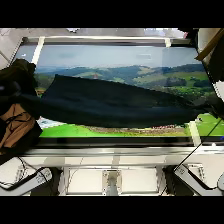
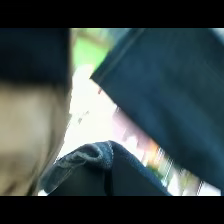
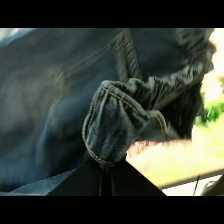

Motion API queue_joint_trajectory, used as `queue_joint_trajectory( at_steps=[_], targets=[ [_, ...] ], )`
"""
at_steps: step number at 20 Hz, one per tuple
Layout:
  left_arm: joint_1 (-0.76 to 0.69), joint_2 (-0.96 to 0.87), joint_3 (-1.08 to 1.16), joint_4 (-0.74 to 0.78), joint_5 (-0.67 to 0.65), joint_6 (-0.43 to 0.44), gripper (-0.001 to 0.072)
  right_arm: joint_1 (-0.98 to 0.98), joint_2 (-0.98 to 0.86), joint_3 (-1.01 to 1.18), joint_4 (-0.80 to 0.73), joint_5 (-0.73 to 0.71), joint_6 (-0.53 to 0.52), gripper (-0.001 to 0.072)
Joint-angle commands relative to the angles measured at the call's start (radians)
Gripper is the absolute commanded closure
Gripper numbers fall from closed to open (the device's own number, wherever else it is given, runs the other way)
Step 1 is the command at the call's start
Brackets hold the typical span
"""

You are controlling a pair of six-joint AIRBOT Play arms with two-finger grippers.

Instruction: Fold the clothes and pants, and hang the long-sleeved shirts on hangers.

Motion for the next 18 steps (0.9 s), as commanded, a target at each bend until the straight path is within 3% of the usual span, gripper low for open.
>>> queue_joint_trajectory(
  at_steps=[1, 7, 15, 16, 17, 18],
  targets=[
    [-0.154, -0.269, 0.25, 0.097, 0.137, -0.153, 0.0698, 0.06, -0.134, 0.004, 0.002, -0.173, 0.097, 0.0657],
    [-0.213, -0.601, 0.531, 0.096, 0.164, -0.208, 0.0698, 0.061, -0.301, 0.006, 0.031, -0.343, 0.096, 0.0657],
    [-0.27, -0.696, 0.536, 0.097, 0.387, -0.214, 0.0684, 0.197, -0.386, 0.006, 0.031, -0.647, 0.093, 0.0655],
    [-0.27, -0.7, 0.536, 0.096, 0.389, -0.214, 0.0533, 0.212, -0.386, 0.006, 0.031, -0.669, 0.094, 0.0655],
    [-0.27, -0.702, 0.536, 0.095, 0.39, -0.214, 0.0231, 0.224, -0.386, 0.006, 0.031, -0.685, 0.094, 0.0655],
    [-0.27, -0.701, 0.536, 0.092, 0.39, -0.214, 0.0144, 0.233, -0.386, 0.006, 0.031, -0.692, 0.094, 0.0603]
  ],
)
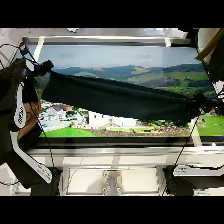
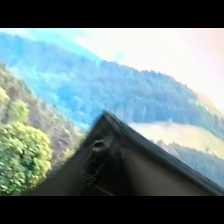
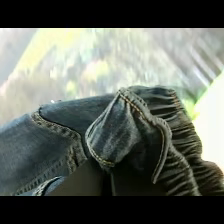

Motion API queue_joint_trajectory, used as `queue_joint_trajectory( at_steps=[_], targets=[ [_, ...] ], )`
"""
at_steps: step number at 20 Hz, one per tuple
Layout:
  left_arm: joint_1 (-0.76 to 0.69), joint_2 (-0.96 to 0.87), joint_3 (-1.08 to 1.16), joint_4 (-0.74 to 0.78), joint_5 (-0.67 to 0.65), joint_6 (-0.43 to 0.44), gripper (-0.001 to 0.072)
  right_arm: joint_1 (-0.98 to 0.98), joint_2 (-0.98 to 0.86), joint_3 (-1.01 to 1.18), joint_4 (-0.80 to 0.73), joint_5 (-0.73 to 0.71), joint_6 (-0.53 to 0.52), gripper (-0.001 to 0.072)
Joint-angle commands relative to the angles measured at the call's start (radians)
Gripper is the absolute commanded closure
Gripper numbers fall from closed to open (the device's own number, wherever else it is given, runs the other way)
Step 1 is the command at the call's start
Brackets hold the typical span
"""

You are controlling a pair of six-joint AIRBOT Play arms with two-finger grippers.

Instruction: Fold the clothes and pants, and hang the long-sleeved shirts on hangers.

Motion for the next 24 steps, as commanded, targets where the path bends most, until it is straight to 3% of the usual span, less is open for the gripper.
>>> queue_joint_trajectory(
  at_steps=[1, 4, 6, 8, 10, 12, 13, 14, 18, 20, 22, 24],
  targets=[
    [-0.008, -0.012, 0.003, -0.015, 0.028, 0.0, 0.0143, 0.039, -0.009, 0.0, 0.008, -0.077, 0.005, 0.0523],
    [-0.008, 0.044, 0.003, -0.026, 0.029, 0.002, 0.0145, 0.015, 0.027, 0.004, 0.017, -0.048, 0.024, 0.0388],
    [-0.018, 0.125, 0.003, -0.026, 0.043, 0.016, 0.0151, -0.034, 0.091, 0.032, -0.027, 0.014, 0.023, 0.0372],
    [-0.048, 0.219, 0.003, -0.026, 0.044, 0.102, 0.0161, -0.106, 0.166, 0.068, -0.106, 0.1, 0.023, 0.0369],
    [-0.117, 0.299, 0.003, -0.026, 0.042, 0.215, 0.016, -0.176, 0.205, 0.084, -0.111, 0.156, 0.022, 0.0295],
    [-0.225, 0.341, 0.003, -0.026, 0.042, 0.334, 0.0158, -0.253, 0.163, 0.113, -0.061, 0.31, -0.059, 0.0286],
    [-0.287, 0.342, 0.003, -0.025, 0.041, 0.386, 0.0157, -0.289, 0.12, 0.123, -0.025, 0.39, -0.103, 0.0216],
    [-0.342, 0.336, 0.003, -0.021, 0.037, 0.412, 0.0157, -0.32, 0.072, 0.127, 0.02, 0.452, -0.149, 0.0195],
    [-0.53, 0.311, 0.003, -0.004, 0.031, 0.466, 0.0158, -0.391, -0.111, 0.131, 0.13, 0.543, -0.303, 0.0109],
    [-0.595, 0.299, 0.003, 0.043, 0.03, 0.489, 0.0158, -0.393, -0.17, 0.132, 0.13, 0.528, -0.331, 0.0024],
    [-0.635, 0.284, 0.003, 0.081, 0.03, 0.488, 0.0158, -0.392, -0.224, 0.132, 0.161, 0.541, -0.373, 0.0024],
    [-0.651, 0.266, 0.003, 0.083, 0.028, 0.488, 0.0158, -0.393, -0.26, 0.132, 0.252, 0.619, -0.499, 0.0027]
  ],
)
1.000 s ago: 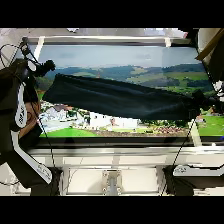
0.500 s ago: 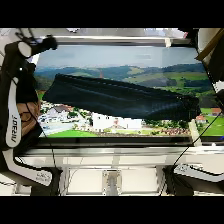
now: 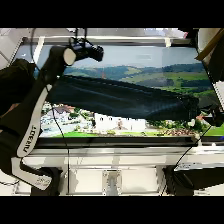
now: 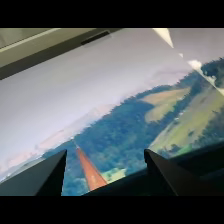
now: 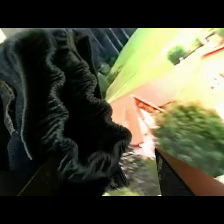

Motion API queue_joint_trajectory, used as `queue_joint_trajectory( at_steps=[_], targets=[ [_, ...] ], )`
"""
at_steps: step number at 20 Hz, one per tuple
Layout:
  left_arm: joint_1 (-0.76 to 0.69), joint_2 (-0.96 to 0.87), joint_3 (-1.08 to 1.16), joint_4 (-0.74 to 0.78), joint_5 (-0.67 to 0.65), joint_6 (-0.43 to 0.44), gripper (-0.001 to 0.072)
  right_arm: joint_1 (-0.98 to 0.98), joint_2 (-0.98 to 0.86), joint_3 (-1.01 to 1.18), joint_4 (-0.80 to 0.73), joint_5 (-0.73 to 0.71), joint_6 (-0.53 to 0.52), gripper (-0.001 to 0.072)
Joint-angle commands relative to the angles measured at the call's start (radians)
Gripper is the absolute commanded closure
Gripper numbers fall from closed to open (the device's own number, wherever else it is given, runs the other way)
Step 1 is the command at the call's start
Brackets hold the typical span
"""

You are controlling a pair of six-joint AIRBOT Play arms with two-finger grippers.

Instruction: Fold the clothes and pants, and hang the long-sleeved shirts on hangers.

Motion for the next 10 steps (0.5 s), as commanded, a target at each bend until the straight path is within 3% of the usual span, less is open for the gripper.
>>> queue_joint_trajectory(
  at_steps=[1, 10],
  targets=[
    [-0.054, -0.029, 0.0, 0.034, -0.008, 0.021, 0.0158, -0.008, -0.069, 0.001, 0.142, 0.13, -0.203, 0.0027],
    [-0.054, -0.052, 0.0, 0.034, -0.086, 0.021, 0.0159, -0.008, -0.069, 0.03, 0.174, 0.192, -0.226, 0.0031]
  ],
)
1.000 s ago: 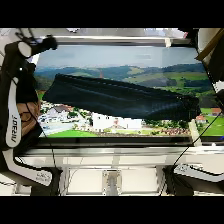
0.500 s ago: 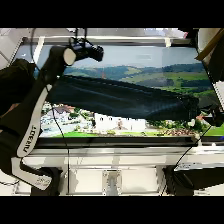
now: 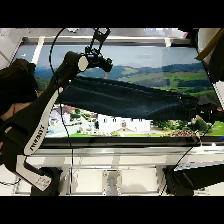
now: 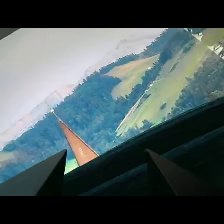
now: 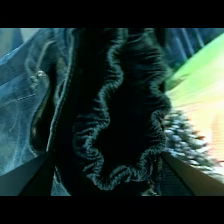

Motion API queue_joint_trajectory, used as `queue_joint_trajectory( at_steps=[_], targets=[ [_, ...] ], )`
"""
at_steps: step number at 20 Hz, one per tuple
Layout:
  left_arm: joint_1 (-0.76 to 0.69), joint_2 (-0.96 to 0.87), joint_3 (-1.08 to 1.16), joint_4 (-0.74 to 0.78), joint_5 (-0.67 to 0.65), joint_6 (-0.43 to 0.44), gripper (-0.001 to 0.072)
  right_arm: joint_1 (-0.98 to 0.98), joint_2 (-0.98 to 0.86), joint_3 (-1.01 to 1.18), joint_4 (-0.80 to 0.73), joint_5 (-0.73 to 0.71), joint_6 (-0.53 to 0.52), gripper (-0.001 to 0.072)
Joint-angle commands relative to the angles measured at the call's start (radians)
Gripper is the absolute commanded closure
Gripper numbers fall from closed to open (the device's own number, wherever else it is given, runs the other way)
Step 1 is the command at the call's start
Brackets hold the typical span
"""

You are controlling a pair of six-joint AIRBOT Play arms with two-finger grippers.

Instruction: Fold the clothes and pants, and hang the long-sleeved shirts on hangers.

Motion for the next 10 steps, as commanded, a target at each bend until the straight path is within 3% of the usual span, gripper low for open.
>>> queue_joint_trajectory(
  at_steps=[1, 10],
  targets=[
    [-0.002, -0.004, 0.0, 0.001, -0.016, 0.002, 0.0159, -0.001, -0.002, 0.004, 0.01, 0.034, -0.014, 0.0031],
    [-0.002, -0.004, 0.0, 0.001, -0.016, 0.002, 0.0159, -0.001, 0.006, 0.06, -0.04, 0.059, -0.01, 0.0032]
  ],
)
